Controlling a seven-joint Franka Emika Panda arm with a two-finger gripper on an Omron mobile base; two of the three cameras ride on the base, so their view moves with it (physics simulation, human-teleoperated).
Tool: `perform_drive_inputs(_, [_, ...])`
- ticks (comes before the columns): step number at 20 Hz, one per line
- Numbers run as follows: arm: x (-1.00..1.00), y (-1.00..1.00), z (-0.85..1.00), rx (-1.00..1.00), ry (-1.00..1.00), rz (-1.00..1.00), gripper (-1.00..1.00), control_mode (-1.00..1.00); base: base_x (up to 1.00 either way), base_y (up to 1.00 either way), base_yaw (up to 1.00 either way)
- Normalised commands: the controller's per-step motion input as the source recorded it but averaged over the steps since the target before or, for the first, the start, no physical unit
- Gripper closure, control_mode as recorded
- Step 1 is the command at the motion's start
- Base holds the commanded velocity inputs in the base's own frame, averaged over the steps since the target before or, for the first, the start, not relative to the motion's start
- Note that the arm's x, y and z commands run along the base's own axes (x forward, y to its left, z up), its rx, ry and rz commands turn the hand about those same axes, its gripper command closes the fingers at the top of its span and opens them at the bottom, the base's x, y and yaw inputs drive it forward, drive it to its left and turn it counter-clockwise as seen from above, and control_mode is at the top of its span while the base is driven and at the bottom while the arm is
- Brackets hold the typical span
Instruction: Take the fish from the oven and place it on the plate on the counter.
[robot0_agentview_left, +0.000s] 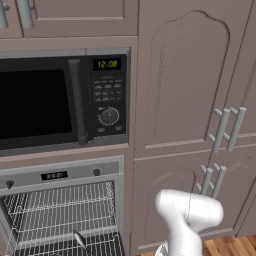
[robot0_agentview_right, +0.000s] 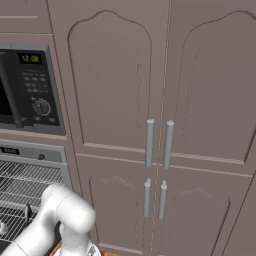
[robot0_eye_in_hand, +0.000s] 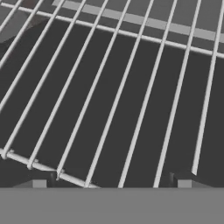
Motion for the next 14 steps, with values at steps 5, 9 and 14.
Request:
perform_drive_inputs(5, [0.00,-0.03,0.58,0.02,0.01,0.00,-1.00,-1.00,0.00,0.00,0.00])
perform_drive_inputs(9, [0.01,0.00,1.00,0.06,0.00,0.00,-1.00,-1.00,0.00,0.00,0.00])
perform_drive_inputs(14, [0.27,-0.33,0.94,0.10,0.00,0.00,-1.00,-1.00,0.00,0.00,0.00])
